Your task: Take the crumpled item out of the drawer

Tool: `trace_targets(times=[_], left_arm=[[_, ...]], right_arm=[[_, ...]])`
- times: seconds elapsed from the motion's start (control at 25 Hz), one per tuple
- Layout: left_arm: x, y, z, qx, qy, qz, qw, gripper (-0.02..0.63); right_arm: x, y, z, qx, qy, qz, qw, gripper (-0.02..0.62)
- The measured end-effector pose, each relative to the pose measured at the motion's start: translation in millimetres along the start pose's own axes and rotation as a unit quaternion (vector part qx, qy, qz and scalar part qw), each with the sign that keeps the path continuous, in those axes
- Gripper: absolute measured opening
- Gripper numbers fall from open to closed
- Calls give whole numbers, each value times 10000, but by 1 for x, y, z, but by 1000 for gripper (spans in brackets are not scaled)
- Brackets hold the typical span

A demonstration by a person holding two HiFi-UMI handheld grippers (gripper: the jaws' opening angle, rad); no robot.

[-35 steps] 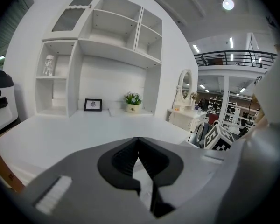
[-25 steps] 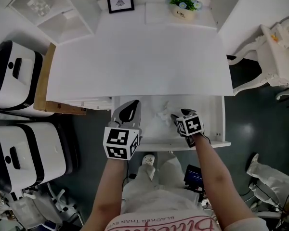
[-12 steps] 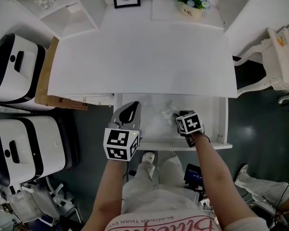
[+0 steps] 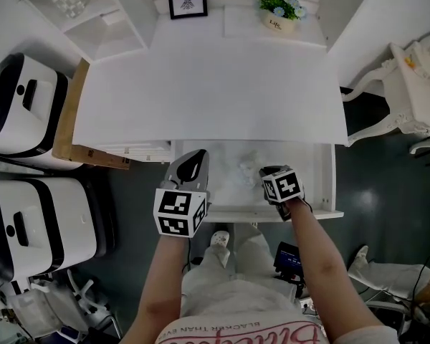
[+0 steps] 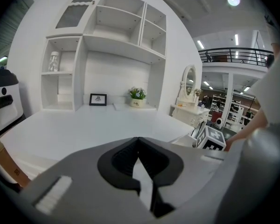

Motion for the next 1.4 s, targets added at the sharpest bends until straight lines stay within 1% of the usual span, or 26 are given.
trace_targets(times=[0.36,0.64,0.92,1.2,1.4], left_arm=[[-10,1,-15,28,292,100,9995,8],[-21,4,-34,121,555,173,9982,8],[-33,12,-53,305,826,250,9958,8],[-46,18,-74,469,1154,321,9917,8],[-58,23,-97,430,1529,350,9867,8]], right_arm=[[-40,-14,-20,-259,371,-82,9989,25],[-76,-26,-30,-357,699,15,9969,23],[-109,-33,-36,-368,1069,130,9935,23],[-152,-41,-45,-376,1564,375,9863,23],[-192,-52,-56,-434,2179,541,9735,21]])
Point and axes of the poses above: the fingertips, and each gripper's own axes: x forward along the fingers, y to its right, z out of its underside, the point moved 7 cm from there along -x, backward along the fingers, and after that the axes turned 3 degrees about x, right-handed, at the moved point
